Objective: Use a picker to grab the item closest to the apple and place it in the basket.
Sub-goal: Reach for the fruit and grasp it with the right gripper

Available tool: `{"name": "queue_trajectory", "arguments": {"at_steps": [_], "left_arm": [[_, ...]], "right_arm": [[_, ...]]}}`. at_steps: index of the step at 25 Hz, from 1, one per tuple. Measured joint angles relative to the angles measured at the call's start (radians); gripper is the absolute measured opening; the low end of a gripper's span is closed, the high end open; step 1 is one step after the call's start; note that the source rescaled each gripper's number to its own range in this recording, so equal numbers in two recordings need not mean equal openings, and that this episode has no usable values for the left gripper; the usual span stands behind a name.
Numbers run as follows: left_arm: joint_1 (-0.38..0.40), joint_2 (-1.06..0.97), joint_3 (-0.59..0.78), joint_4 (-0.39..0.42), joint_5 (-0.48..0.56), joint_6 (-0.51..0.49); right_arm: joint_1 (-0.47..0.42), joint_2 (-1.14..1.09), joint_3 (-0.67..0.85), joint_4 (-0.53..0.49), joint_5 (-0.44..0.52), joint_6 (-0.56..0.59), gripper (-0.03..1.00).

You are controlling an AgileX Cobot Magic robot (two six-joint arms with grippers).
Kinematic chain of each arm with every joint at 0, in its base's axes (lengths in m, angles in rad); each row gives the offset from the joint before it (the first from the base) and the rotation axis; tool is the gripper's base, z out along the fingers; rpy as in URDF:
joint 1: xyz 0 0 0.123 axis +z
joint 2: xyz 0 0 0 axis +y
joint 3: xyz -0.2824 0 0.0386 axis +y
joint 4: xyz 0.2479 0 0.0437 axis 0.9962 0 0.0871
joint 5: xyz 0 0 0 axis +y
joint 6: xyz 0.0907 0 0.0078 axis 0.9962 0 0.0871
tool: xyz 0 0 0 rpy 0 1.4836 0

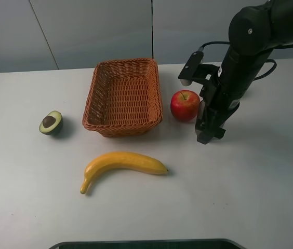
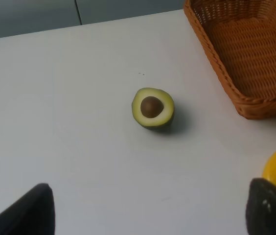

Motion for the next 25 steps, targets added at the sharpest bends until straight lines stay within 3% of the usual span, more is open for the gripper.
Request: {"name": "queue_trajectory", "arguments": {"at_steps": [6,8,11,14,15,16,25], "left_arm": [[0.000,0.000,0.000,0.000,0.000,0.000],[0.000,0.000,0.000,0.000,0.000,0.000],[0.000,0.000,0.000,0.000,0.000,0.000],[0.000,0.000,0.000,0.000,0.000,0.000],[0.000,0.000,0.000,0.000,0.000,0.000],[0.000,0.000,0.000,0.000,0.000,0.000],[0.000,0.000,0.000,0.000,0.000,0.002]], "right_arm": [[0.000,0.042,-0.002,0.000,-0.015,0.015,0.99],[0.000,0.044,-0.002,0.000,-0.022,0.021,0.92],[0.000,0.044,-0.002,0.000,-0.022,0.025,0.66],[0.000,0.044,-0.002,0.000,-0.024,0.025,0.17],[0.000,0.044,-0.002,0.000,-0.024,0.028,0.05],[0.000,0.044,-0.002,0.000,-0.024,0.028,0.01],[0.000,0.044,-0.002,0.000,-0.026,0.028,0.00]]}}
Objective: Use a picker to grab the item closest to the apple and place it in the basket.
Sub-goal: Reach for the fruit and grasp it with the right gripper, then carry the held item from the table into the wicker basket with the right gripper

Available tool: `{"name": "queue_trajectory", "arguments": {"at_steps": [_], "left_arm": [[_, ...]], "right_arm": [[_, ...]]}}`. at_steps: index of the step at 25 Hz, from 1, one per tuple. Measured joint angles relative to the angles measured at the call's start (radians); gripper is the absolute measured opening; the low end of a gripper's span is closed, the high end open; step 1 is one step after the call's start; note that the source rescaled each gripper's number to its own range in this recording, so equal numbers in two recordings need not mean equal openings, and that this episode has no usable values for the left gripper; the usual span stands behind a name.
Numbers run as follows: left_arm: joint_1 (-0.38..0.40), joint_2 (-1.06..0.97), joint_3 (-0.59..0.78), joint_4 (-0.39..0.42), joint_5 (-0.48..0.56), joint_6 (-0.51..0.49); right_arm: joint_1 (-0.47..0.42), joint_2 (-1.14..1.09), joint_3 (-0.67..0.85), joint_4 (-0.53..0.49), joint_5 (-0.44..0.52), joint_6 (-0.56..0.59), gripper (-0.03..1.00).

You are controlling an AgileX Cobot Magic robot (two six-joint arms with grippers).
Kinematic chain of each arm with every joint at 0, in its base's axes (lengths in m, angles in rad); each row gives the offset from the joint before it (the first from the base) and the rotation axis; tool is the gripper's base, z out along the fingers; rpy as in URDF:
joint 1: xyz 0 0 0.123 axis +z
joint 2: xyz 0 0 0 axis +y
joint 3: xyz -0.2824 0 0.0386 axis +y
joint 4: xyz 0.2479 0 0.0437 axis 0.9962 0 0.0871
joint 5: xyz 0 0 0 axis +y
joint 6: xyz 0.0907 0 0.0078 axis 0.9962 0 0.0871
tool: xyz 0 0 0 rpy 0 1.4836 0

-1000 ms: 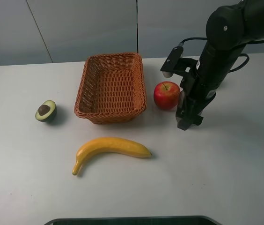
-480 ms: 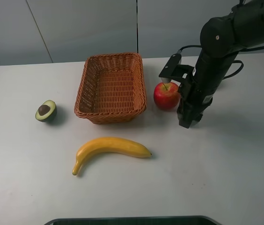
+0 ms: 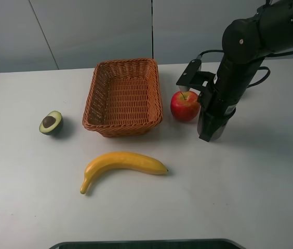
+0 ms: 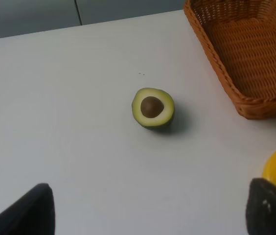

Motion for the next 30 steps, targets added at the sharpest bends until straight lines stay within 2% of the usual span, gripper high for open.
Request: {"name": "queue_trajectory", "arguments": {"at_steps": [12,19,24,26,30], "left_arm": [[0.000,0.000,0.000,0.000,0.000,0.000],[0.000,0.000,0.000,0.000,0.000,0.000],[0.000,0.000,0.000,0.000,0.000,0.000],[0.000,0.000,0.000,0.000,0.000,0.000],[0.000,0.000,0.000,0.000,0.000,0.000]], "right_arm": [[0.000,-0.005,0.000,-0.008,0.000,0.000,0.00],[0.000,-0.140,-0.002,-0.016,0.047,0.034,0.00],[0.020,-0.211,-0.075,-0.025,0.161,0.160,0.00],[0.045,-0.215,-0.123,-0.030,0.208,0.262,0.00],[0.095,-0.211,-0.208,-0.059,0.237,0.388,0.00]]}}
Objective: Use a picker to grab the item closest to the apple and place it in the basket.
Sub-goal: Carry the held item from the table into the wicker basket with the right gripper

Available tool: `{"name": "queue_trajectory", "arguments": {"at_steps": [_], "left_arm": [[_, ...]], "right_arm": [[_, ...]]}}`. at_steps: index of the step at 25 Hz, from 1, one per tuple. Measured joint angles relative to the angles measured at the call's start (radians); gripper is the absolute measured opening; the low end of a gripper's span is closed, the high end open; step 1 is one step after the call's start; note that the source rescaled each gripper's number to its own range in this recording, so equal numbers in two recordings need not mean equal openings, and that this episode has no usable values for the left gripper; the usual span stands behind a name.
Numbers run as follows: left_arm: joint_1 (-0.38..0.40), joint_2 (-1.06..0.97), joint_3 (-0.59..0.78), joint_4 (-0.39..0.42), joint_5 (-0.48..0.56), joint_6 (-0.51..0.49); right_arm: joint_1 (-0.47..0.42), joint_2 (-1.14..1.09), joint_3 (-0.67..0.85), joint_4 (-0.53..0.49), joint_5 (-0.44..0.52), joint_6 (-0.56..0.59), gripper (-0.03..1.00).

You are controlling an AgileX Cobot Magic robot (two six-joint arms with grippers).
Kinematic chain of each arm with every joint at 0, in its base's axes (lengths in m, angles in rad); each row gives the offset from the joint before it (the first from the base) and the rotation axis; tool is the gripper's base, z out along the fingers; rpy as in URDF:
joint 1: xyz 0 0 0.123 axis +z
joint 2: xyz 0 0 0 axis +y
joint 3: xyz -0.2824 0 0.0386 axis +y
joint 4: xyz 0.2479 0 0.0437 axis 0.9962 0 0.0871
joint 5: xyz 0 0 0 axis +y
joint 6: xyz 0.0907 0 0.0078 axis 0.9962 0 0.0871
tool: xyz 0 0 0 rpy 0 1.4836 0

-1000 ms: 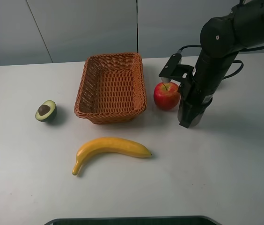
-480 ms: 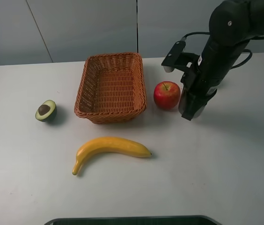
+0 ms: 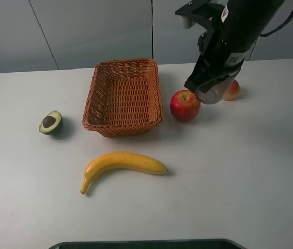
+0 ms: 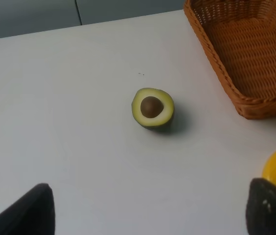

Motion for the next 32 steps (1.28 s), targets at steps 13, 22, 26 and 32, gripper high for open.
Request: {"name": "queue_trajectory", "arguments": {"at_steps": [13,22,26,32], "left_arm": [[0.000,0.001,0.000,0.000,0.000,0.000],[0.000,0.000,0.000,0.000,0.000,0.000],[0.000,0.000,0.000,0.000,0.000,0.000],[0.000,0.000,0.000,0.000,0.000,0.000]], "right_arm": [[0.138,0.264,-0.347,-0.020,0.005,0.088,0.00],[0.203,0.448,-0.565,-0.067,-0.053,0.094,0.00],[0.216,0.497,-0.581,-0.101,-0.094,0.119,0.00],[0.216,0.548,-0.581,-0.157,-0.146,0.158,0.00]]}}
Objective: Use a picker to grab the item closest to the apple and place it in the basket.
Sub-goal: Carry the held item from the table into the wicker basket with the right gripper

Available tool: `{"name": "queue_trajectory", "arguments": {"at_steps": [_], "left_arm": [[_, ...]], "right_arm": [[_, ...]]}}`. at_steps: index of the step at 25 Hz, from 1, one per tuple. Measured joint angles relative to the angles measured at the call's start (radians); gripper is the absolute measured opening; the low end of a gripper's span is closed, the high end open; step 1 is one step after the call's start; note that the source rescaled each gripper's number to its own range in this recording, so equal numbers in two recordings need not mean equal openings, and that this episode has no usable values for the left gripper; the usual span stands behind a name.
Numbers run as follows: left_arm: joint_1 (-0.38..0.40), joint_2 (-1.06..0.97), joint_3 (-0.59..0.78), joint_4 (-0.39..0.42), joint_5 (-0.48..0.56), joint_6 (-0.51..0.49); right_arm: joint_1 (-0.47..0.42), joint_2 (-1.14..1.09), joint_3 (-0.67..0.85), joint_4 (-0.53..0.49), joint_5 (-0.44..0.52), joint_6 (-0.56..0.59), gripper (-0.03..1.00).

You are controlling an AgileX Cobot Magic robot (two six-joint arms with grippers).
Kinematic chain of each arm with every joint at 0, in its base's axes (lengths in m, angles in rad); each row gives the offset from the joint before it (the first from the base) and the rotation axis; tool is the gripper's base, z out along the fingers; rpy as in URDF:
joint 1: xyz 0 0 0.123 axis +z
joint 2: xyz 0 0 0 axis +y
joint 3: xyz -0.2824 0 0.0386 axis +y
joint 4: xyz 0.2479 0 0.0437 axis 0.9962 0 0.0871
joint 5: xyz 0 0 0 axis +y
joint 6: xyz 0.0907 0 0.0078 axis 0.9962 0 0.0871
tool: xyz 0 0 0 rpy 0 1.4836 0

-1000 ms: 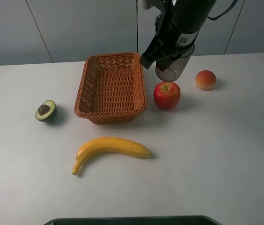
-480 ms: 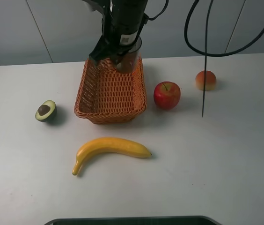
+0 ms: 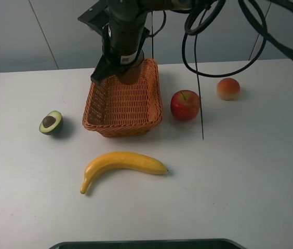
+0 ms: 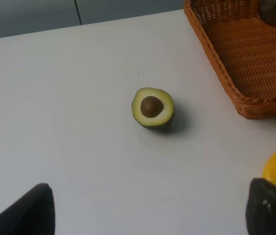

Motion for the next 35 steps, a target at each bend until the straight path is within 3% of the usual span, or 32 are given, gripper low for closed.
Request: {"name": "queue_trajectory", "arguments": {"at_steps": [15,18,23,26,28,35], "left_arm": [[0.000,0.000,0.000,0.000,0.000,0.000],[0.000,0.000,0.000,0.000,0.000,0.000],[0.000,0.000,0.000,0.000,0.000,0.000],[0.000,0.000,0.000,0.000,0.000,0.000],[0.000,0.000,0.000,0.000,0.000,0.000],[0.000,0.000,0.000,0.000,0.000,-0.002]], "right_arm": [[0.002,0.121,-0.005,-0.021,-0.112,0.004,0.03],[0.002,0.131,-0.005,-0.023,-0.121,0.006,0.20],[0.002,0.131,-0.005,-0.028,-0.125,0.006,0.70],[0.002,0.131,-0.005,-0.031,-0.127,0.008,0.90],[0.002,0.128,-0.005,-0.036,-0.127,0.008,0.98],[0.002,0.038,-0.005,-0.019,-0.122,0.008,1.00]]}}
